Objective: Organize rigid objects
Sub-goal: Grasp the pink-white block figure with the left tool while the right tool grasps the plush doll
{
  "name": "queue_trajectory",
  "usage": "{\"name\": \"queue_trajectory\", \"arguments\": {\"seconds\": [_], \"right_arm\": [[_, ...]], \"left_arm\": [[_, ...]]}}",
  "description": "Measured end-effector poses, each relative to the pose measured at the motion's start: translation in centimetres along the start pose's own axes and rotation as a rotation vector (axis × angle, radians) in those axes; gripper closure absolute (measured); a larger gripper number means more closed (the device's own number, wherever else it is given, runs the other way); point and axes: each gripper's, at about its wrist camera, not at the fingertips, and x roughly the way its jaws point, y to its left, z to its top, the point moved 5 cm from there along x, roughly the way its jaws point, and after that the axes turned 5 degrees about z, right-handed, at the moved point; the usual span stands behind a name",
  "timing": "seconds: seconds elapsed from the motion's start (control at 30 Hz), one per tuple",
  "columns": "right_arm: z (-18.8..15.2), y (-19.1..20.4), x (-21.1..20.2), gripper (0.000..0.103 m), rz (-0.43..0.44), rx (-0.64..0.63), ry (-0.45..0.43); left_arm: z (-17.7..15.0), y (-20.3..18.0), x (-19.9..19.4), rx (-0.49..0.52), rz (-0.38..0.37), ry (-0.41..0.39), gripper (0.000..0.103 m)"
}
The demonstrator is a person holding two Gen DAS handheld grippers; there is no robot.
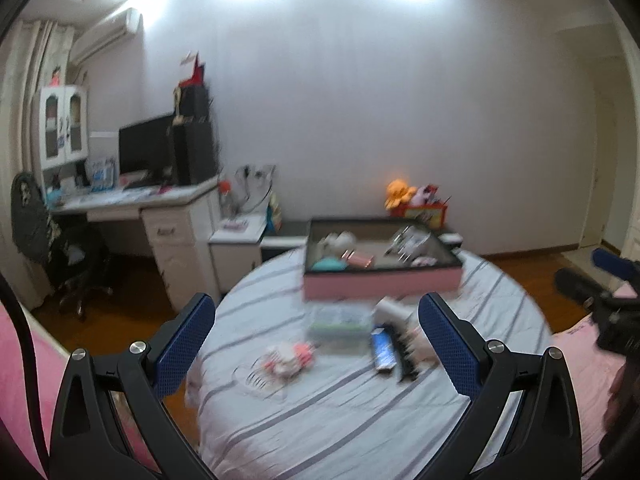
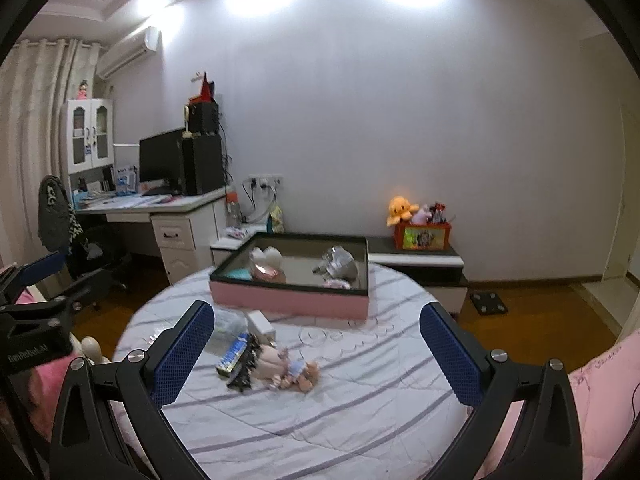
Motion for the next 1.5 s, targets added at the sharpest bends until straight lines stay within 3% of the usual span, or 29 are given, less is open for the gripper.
{"name": "queue_trajectory", "arguments": {"seconds": [0.2, 0.53, 0.83, 0.9, 0.93, 1.03, 1.07, 1.33, 1.4, 1.47, 1.5], "right_arm": [[-2.7, -1.6, 3.4, 0.0, -0.013, 0.035, 0.096], [-6.6, -2.7, 8.6, 0.0, -0.028, 0.037, 0.237], [-9.0, -3.2, 13.2, 0.0, -0.046, 0.026, 0.371], [-9.2, -2.9, 14.1, 0.0, -0.03, 0.017, 0.392], [-9.2, -2.6, 14.5, 0.0, -0.015, 0.011, 0.405], [-9.4, -1.4, 15.6, 0.0, 0.028, -0.015, 0.436], [-9.4, -1.2, 15.9, 0.0, 0.034, -0.02, 0.444], [-10.6, 0.3, 19.1, 0.0, 0.108, -0.039, 0.564], [-10.2, 0.3, 19.0, 0.009, 0.145, -0.025, 0.548], [-10.1, 0.4, 19.0, 0.029, 0.157, -0.026, 0.547], [-10.1, 0.4, 19.0, 0.031, 0.151, -0.034, 0.546]], "left_arm": [[-3.6, 2.2, 3.9, -0.052, 0.003, 0.143, 0.0], [-7.6, 0.9, 10.2, -0.021, -0.016, 0.302, 0.0], [-10.3, 1.0, 17.4, 0.004, 0.036, 0.495, 0.0], [-10.1, 1.0, 17.9, 0.008, 0.029, 0.492, 0.001], [-9.8, 1.0, 17.9, 0.012, 0.022, 0.482, 0.006], [-9.5, 0.3, 18.3, 0.07, 0.011, 0.458, 0.039], [-9.4, 0.2, 18.3, 0.075, 0.006, 0.453, 0.042], [-8.7, -0.9, 16.8, 0.072, -0.03, 0.41, 0.042], [-8.5, -1.5, 16.2, 0.073, -0.046, 0.402, 0.042], [-8.3, -2.0, 15.8, 0.078, -0.057, 0.393, 0.042], [-8.1, -2.3, 15.6, 0.082, -0.061, 0.388, 0.042]]}}
